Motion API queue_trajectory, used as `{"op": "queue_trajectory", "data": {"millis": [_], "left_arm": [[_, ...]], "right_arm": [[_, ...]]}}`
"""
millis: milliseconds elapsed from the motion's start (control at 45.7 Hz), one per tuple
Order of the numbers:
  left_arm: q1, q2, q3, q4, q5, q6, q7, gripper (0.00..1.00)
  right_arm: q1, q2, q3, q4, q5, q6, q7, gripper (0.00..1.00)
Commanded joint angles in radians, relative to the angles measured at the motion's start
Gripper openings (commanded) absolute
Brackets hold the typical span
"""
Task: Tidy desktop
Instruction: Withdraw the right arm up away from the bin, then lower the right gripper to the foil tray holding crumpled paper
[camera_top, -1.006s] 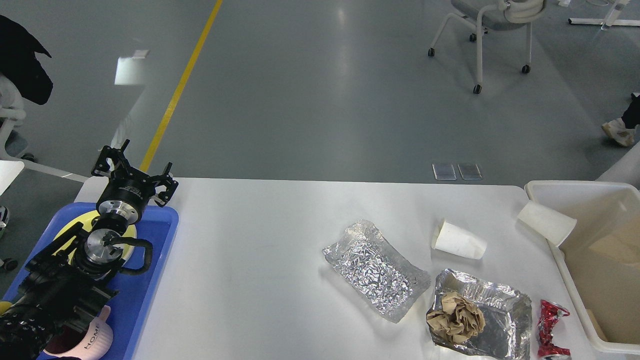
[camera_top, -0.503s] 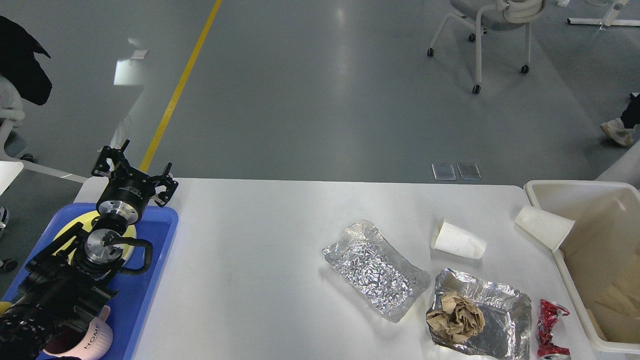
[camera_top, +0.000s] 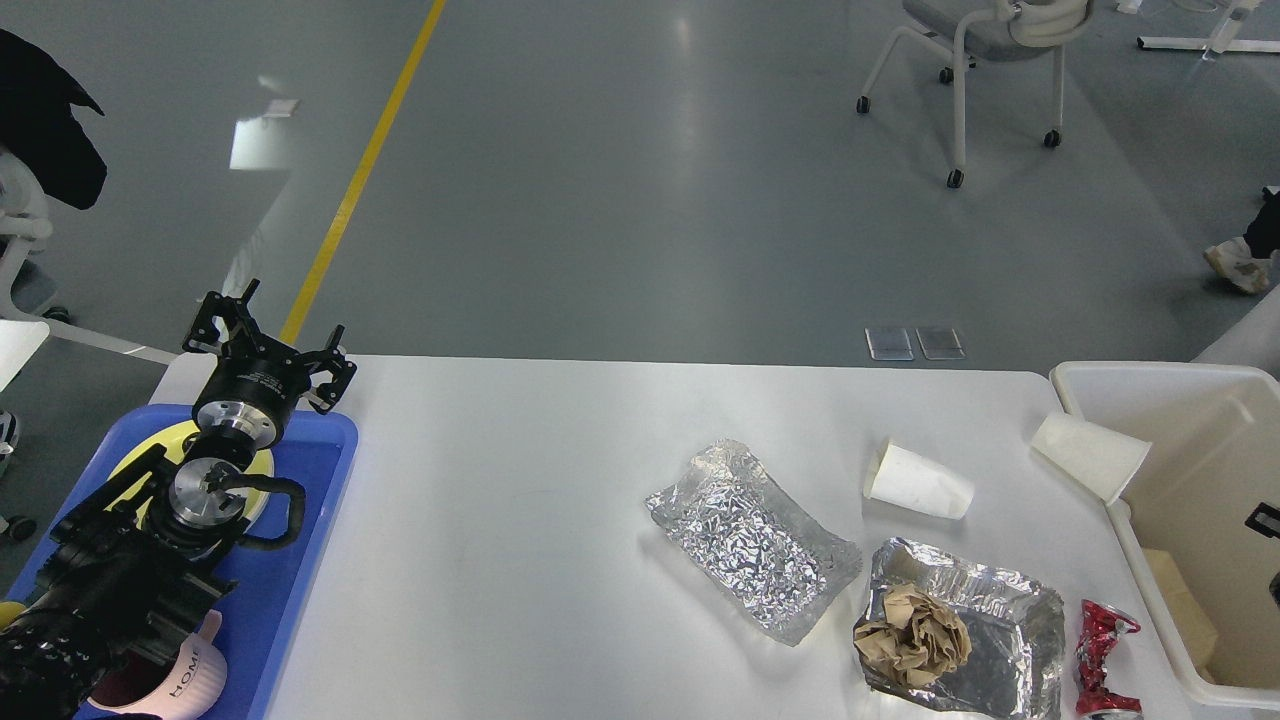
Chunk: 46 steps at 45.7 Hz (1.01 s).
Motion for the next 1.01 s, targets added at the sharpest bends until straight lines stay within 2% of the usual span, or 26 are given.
{"op": "queue_trajectory", "data": {"millis": [0, 284, 481, 612, 744, 831, 984], "left_arm": [[-0.001, 0.000, 0.002, 0.000, 0.000, 0.000, -0.001, 0.98], [-0.001, -0.002, 0.003, 0.000, 0.000, 0.000, -0.001, 0.98], [-0.001, 0.000, 0.003, 0.000, 0.000, 0.000, -0.001, 0.98], [-0.001, -0.002, 0.003, 0.000, -0.001, 0.000, -0.001, 0.98], [-0.001, -0.002, 0.003, 0.000, 0.000, 0.000, -0.001, 0.98], [-0.001, -0.002, 0.002, 0.000, 0.000, 0.000, -0.001, 0.98], [-0.001, -0.002, 0.002, 0.000, 0.000, 0.000, 0.001, 0.98]], "right_arm": [[0.044, 0.000, 0.005, 0.000, 0.002, 0.007, 0.000, 1.00], [0.183, 0.043, 0.009, 0.001, 0.049, 0.031, 0.000, 1.00], [0.372, 0.043, 0.012, 0.018, 0.049, 0.258, 0.000, 1.00], [0.519, 0.051, 0.005, 0.063, 0.049, 0.354, 0.000, 1.00], [0.700, 0.046, -0.026, 0.266, 0.035, 0.435, -0.011, 1.00], [0.855, 0.023, -0.084, 0.493, 0.034, 0.478, -0.012, 1.00], [1.135, 0.002, -0.202, 0.944, 0.034, 0.487, -0.012, 1.00]]}}
